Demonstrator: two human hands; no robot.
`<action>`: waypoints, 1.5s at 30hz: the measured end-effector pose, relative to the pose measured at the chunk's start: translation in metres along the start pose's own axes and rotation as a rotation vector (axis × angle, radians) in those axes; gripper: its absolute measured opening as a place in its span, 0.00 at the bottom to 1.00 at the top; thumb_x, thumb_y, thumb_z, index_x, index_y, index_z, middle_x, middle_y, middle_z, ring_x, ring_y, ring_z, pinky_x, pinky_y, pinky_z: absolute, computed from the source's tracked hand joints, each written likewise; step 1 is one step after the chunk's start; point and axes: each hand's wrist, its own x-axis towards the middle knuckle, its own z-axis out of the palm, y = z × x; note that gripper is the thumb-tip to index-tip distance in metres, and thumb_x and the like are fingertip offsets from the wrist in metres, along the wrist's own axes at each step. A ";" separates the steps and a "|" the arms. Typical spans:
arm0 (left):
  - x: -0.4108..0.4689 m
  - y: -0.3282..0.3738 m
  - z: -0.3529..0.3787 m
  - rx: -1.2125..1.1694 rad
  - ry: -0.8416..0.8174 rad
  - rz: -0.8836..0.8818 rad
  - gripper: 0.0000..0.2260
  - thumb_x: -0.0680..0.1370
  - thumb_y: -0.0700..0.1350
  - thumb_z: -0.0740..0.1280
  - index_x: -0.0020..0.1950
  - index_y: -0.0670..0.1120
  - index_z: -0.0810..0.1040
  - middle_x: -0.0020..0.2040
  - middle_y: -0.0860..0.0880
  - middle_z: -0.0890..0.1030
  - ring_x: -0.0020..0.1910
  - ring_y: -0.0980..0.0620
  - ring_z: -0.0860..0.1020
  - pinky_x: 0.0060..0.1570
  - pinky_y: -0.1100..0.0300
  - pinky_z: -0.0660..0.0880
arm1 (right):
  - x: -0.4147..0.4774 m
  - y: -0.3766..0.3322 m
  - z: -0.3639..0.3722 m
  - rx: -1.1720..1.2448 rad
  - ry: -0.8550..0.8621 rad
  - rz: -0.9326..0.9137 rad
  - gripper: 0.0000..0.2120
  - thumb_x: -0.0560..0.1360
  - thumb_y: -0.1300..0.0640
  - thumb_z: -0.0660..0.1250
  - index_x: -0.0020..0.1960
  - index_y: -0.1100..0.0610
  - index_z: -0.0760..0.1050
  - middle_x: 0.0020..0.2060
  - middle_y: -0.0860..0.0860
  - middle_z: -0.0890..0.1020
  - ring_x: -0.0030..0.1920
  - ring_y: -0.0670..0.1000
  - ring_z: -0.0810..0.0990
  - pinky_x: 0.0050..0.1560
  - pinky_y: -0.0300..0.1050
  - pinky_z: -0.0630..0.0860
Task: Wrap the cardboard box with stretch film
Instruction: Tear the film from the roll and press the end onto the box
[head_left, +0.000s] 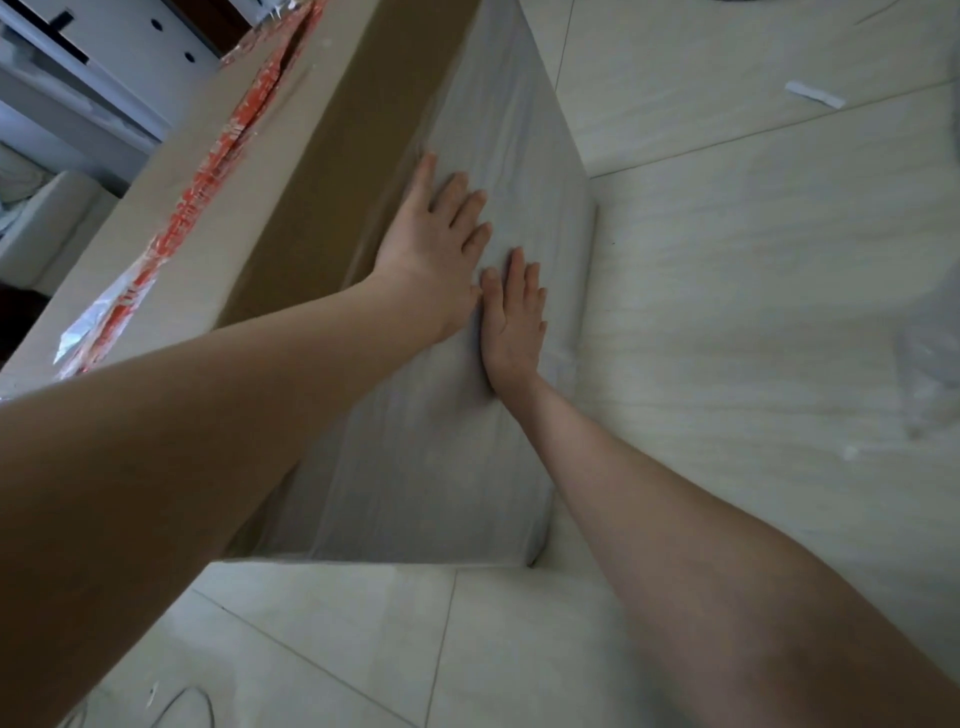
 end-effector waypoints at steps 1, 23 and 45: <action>0.000 0.000 0.000 -0.002 0.000 -0.001 0.29 0.81 0.59 0.39 0.78 0.46 0.41 0.78 0.43 0.41 0.77 0.42 0.41 0.71 0.37 0.37 | 0.001 0.000 0.001 0.000 0.002 -0.003 0.27 0.82 0.43 0.48 0.78 0.48 0.46 0.78 0.49 0.45 0.77 0.52 0.42 0.74 0.57 0.40; 0.013 0.037 0.007 -0.029 0.008 0.127 0.30 0.80 0.62 0.43 0.79 0.49 0.45 0.79 0.44 0.44 0.77 0.42 0.43 0.70 0.36 0.39 | 0.010 0.075 -0.011 -0.020 -0.030 0.145 0.30 0.82 0.44 0.47 0.78 0.57 0.45 0.78 0.53 0.48 0.78 0.53 0.44 0.76 0.48 0.41; 0.011 0.050 -0.011 -0.037 0.047 0.163 0.31 0.82 0.58 0.43 0.78 0.39 0.45 0.79 0.42 0.46 0.78 0.46 0.44 0.73 0.43 0.37 | 0.014 0.071 -0.045 -0.106 0.243 0.212 0.26 0.82 0.48 0.53 0.76 0.60 0.58 0.74 0.59 0.61 0.74 0.56 0.59 0.70 0.45 0.54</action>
